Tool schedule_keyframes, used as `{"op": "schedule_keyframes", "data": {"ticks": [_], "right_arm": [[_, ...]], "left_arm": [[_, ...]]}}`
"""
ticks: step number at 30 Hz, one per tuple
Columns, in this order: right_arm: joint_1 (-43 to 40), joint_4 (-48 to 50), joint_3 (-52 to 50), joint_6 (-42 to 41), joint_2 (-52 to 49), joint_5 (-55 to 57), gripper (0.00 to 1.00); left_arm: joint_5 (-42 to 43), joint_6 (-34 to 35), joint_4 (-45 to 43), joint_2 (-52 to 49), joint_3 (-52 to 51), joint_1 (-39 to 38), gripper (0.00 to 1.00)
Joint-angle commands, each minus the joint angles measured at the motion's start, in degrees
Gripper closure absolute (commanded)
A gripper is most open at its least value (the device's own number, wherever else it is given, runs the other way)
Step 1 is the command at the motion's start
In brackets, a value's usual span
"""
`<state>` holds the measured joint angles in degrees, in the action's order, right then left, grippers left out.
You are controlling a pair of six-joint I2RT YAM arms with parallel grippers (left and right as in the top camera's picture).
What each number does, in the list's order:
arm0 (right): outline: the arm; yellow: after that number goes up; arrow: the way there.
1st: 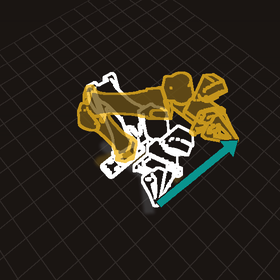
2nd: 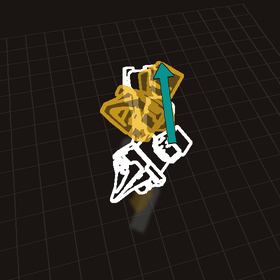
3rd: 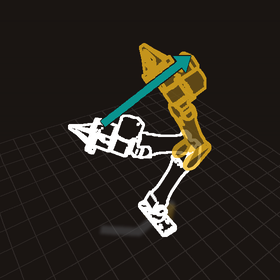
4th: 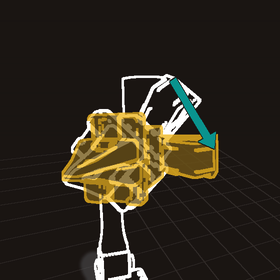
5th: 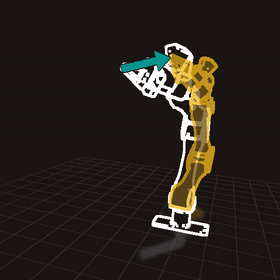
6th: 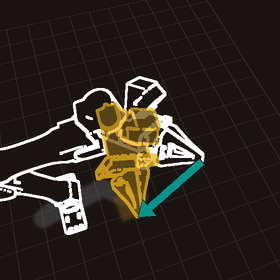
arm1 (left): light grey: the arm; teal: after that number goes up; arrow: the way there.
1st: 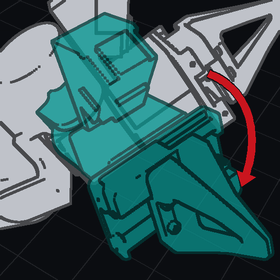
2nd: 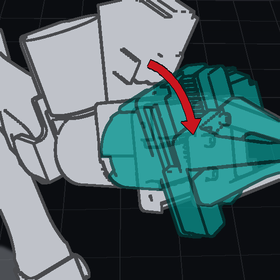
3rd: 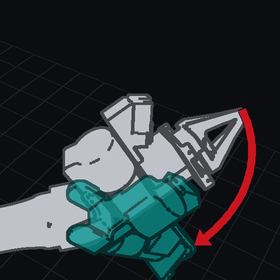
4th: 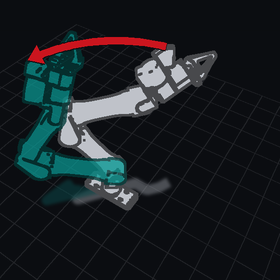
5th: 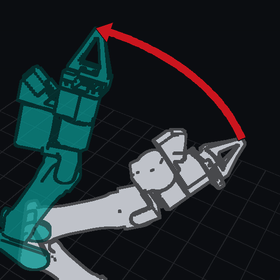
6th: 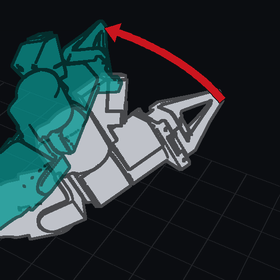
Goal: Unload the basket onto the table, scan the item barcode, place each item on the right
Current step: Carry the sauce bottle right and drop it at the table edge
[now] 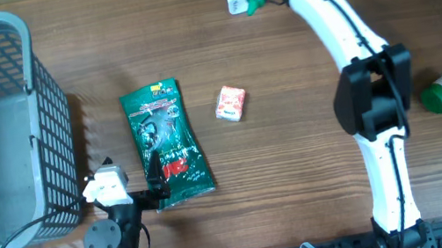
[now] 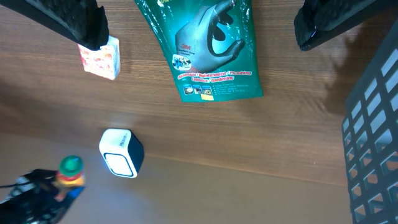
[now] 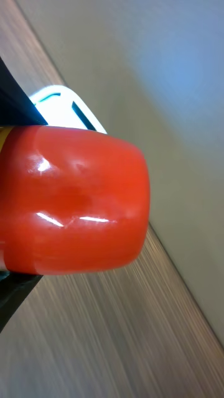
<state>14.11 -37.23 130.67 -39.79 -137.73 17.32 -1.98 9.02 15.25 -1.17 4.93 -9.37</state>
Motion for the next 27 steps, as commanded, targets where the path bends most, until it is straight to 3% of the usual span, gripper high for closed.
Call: {"op": "schedule_keyframes", "data": {"ticks": [1, 5, 10, 17, 20, 24, 27], "right_arm": [[-6.82, -4.76, 2.64, 0.81, 5.64, 7.43, 0.63], [-17.81, -13.03, 0.90, 0.68, 5.51, 7.56, 0.64], [-31.41, -15.15, -1.81, 0.61, 2.93, 8.61, 0.66], [-44.28, -18.64, -4.81, 0.63, -4.66, 8.39, 0.58], [-46.58, -19.89, -4.81, 0.74, -6.14, 8.41, 0.44], [-48.76, -22.05, -3.41, 0.68, -4.66, 8.41, 0.01], [-49.90, -24.92, 0.48, 0.68, -2.23, 8.24, 0.01]], "left_arm": [[0.48, -1.11, -0.07, 0.24, -0.22, 0.22, 0.00], [0.46, -1.11, -0.07, 0.24, -0.22, 0.22, 0.00], [0.46, -1.11, -0.07, 0.24, -0.22, 0.22, 0.00], [0.46, -1.11, -0.07, 0.24, -0.22, 0.22, 0.00], [0.46, -1.11, -0.07, 0.24, -0.22, 0.22, 0.00], [0.46, -1.11, -0.09, 0.24, -0.22, 0.22, 0.00], [0.46, -1.09, -0.07, 0.24, -0.22, 0.22, 0.00]]}}
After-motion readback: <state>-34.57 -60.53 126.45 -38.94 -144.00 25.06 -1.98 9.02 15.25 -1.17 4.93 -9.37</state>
